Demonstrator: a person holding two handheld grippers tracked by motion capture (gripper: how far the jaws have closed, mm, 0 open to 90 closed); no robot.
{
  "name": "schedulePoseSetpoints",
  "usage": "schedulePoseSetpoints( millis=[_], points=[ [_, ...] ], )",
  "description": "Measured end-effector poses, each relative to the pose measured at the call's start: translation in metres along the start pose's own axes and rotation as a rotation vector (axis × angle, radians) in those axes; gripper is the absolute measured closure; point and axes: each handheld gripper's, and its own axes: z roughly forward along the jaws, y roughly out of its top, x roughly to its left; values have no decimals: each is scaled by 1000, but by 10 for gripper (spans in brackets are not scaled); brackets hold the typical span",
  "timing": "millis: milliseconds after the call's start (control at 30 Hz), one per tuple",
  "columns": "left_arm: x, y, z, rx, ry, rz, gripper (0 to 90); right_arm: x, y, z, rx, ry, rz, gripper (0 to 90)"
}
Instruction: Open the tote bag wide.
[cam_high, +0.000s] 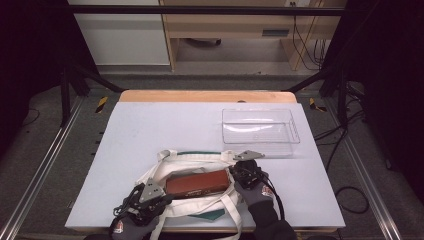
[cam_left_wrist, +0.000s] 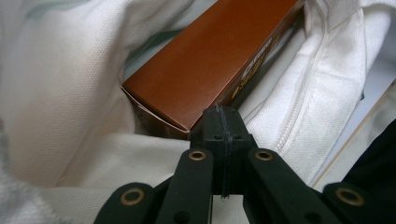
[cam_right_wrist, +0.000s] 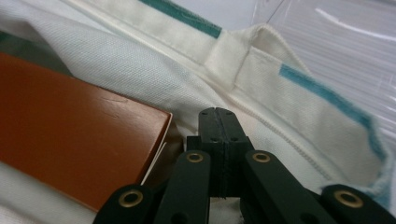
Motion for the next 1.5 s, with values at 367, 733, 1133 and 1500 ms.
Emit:
schedulePoseSetpoints(
  millis=[367,733,1133,1500],
  points=[
    [8,10,-12,-98,-9,-28,898,-3,-5,-34,-145,87,17,893],
    [55,37,9,-69,128,-92,899,27,-36,-49,-16,205,-122,900],
    [62,32,38,-24,168,-96,899,27,-57,-36,39,230,-107,900],
    [65,29,33,-88,136,-140,897,29,-56,-35,23,223,-132,886]
  ],
)
